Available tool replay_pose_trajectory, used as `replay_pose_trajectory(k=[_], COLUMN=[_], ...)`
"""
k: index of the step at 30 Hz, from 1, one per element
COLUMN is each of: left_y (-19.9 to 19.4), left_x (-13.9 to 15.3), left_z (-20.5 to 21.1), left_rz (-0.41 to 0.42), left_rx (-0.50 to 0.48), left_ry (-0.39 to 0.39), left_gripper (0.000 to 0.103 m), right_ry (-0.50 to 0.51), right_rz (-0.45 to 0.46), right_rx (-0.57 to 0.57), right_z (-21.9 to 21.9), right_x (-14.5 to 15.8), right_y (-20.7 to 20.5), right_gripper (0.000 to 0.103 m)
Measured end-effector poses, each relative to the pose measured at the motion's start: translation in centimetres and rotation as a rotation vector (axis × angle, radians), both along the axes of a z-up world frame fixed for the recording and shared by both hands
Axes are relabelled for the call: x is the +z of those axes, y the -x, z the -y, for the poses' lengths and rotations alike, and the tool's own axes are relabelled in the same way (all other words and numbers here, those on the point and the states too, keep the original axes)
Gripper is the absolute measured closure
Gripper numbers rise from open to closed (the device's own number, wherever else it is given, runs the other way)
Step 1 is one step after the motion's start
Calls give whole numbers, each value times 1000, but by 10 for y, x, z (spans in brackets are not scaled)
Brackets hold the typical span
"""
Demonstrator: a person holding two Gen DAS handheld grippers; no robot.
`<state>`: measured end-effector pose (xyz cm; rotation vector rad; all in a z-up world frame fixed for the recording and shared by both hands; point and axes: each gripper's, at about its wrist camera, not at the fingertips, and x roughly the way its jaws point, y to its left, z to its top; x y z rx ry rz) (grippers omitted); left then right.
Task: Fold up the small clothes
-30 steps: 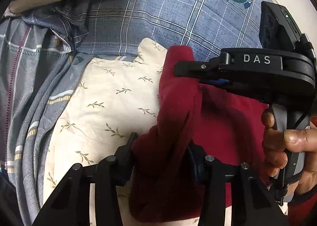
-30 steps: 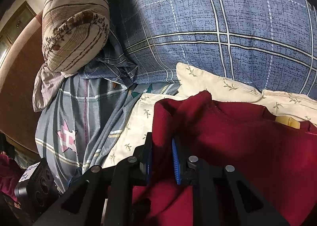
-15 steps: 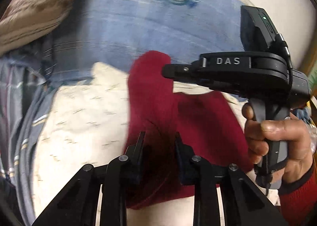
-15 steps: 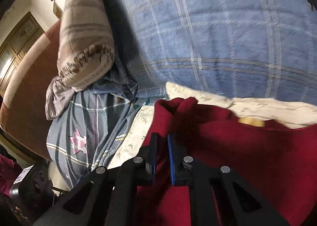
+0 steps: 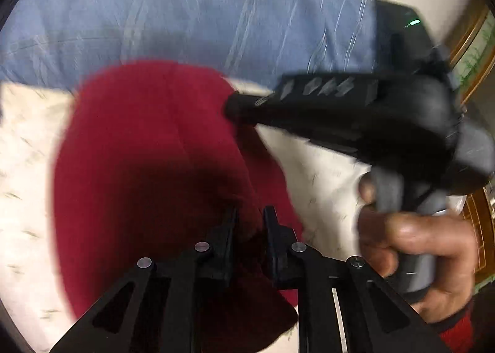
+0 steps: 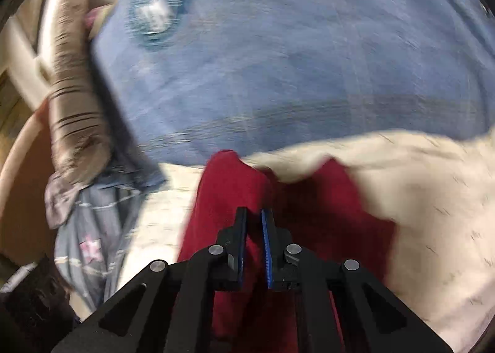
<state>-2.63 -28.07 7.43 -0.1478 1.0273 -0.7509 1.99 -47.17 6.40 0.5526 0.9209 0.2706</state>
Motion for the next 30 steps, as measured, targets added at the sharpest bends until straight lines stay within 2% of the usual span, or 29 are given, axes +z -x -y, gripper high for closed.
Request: replay_pose_trajectory(k=[1,3,4,5,6,7,8,10,11,12,15,17,19,20,21,24,26,27,30], left_y=[5,12,16,19,22,25,27,36,39,40,44,37,33,32,26,23,17,15,3], left_x=[0,10,18,24,33,43,48,55,54,50,37,31,31,33,34,36,22,16,-1], left_z=[1,-6,-16,-28,-42,-59,-73,-96,-104,-115,-127,-127,-123,-121,-116,-108,-94,-88,-74], left_rz=[27,48,12,-13,-10,28,74,158,175,172,115,97,91,94,99,116,100,85,90], left_rx=[-12,-40,-59,-62,-56,-44,-29,39,68,93,118,143,158,159,159,155,148,146,162], left_ry=[-10,15,53,89,123,130,108,17,-17,-41,-50,-76,-87,-81,-75,-58,-88,-99,-137], left_gripper=[86,68,61,49,46,46,46,46,46,46,46,47,47,47,46,45,45,43,40], right_ry=[-6,-40,-59,-70,-83,-99,-118,-126,-117,-107,-99,-69,-8,13,32,138,204,243,219], right_rz=[-27,-50,-39,-21,1,12,21,19,7,-12,-74,-69,-26,-2,28,116,127,114,46], right_rx=[-42,-73,-69,-59,-41,-22,5,64,80,88,104,95,84,87,89,84,62,36,0], right_z=[10,22,26,26,22,19,12,-2,-9,-15,-32,-39,-44,-44,-42,-34,-24,-18,-6], right_x=[-8,-16,-15,-12,-9,-8,-6,-8,-10,-15,-35,-43,-35,-28,-18,10,14,10,-16], right_y=[3,12,18,25,32,36,40,42,41,39,31,29,31,34,39,60,69,72,64], right_gripper=[88,87,86,80,63,54,38,35,35,35,35,39,63,79,84,90,90,90,90])
